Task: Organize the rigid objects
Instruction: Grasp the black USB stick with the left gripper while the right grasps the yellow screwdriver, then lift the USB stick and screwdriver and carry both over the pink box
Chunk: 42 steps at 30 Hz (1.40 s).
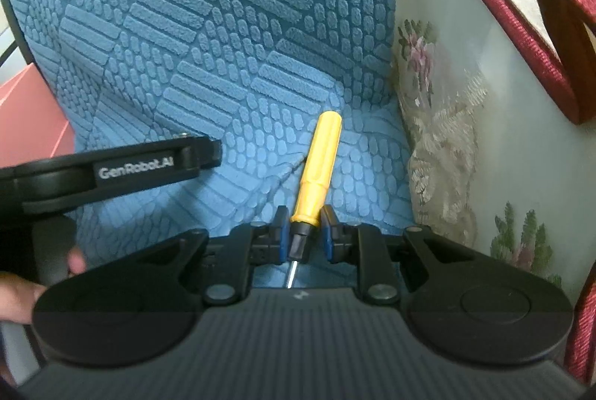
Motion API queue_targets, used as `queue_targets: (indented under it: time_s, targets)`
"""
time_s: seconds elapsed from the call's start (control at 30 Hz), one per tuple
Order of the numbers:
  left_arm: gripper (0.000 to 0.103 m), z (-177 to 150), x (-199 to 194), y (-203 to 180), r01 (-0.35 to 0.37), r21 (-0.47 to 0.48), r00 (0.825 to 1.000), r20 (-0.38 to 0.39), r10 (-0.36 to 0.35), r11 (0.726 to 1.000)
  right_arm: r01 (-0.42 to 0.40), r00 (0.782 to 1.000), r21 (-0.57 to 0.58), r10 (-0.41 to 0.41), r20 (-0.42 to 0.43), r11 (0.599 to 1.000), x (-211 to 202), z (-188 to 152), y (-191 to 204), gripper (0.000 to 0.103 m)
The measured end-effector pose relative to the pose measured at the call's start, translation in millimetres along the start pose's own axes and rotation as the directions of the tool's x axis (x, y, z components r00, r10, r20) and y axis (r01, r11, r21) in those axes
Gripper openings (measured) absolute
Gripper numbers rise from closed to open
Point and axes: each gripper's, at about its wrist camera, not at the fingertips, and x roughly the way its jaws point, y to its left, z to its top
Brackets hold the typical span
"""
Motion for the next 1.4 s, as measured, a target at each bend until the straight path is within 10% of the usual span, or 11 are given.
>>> queue_targets:
  time_s: [0.6,1.4]
  targets:
    - [0.087,-2.5,31.6,-44.7,-0.152,0.073,0.988,-0.01,0.153,0.986,-0.016,1.0,0.032,0.016,0.009,0.999,-1.2,-4.4,-3.9,0.022]
    - [0.087,-53.2,-80.8,-0.2,0.036,0.032,0.998,-0.058,-0.034,0.999,-0.049,0.999,-0.017,0.048,-0.013,0.999,-60.3,-47.4,17.8,0.022]
